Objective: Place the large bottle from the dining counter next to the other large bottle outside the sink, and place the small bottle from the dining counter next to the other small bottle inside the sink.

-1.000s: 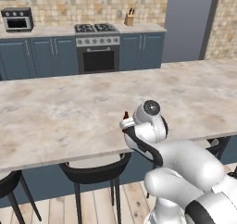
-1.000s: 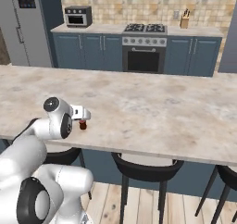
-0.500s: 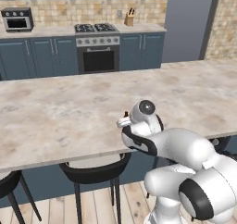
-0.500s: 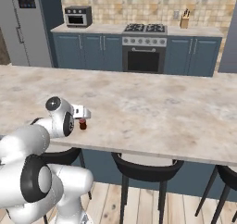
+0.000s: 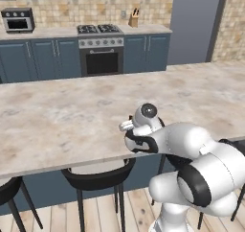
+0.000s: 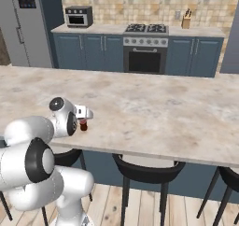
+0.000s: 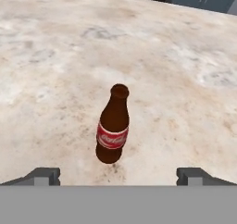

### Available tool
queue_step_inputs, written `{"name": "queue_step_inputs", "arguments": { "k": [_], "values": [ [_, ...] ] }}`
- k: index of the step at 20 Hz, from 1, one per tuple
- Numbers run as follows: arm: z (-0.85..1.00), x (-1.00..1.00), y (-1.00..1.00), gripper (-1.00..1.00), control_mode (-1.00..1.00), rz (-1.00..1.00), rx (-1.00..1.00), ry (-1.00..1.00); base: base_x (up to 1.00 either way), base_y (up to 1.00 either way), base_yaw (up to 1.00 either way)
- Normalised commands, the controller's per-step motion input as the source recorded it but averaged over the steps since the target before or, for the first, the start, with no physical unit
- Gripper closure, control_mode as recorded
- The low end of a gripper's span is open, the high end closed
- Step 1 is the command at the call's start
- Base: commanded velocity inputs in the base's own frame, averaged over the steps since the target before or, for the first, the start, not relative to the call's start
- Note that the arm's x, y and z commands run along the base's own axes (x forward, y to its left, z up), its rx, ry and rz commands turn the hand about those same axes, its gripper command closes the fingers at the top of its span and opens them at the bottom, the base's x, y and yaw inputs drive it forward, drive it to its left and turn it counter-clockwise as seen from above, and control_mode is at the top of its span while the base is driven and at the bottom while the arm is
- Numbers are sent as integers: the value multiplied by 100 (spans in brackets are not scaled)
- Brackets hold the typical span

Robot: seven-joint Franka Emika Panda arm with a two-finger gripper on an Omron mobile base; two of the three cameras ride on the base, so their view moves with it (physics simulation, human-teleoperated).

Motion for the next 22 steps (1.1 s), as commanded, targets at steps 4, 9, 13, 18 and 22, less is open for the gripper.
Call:
{"name": "queue_step_inputs", "arguments": {
  "k": [4,9,13,18,22],
  "values": [
    [-14,20,0,-100,-100,-1,0,0,0,0,0],
    [-11,18,0,-100,-100,0,0,0,0,0,0],
    [-11,18,1,-100,-100,0,1,0,0,0,0],
    [-11,17,4,-100,-100,0,2,0,0,0,0],
    [-8,14,6,-100,-100,0,1,0,0,0,0]
  ]
}}
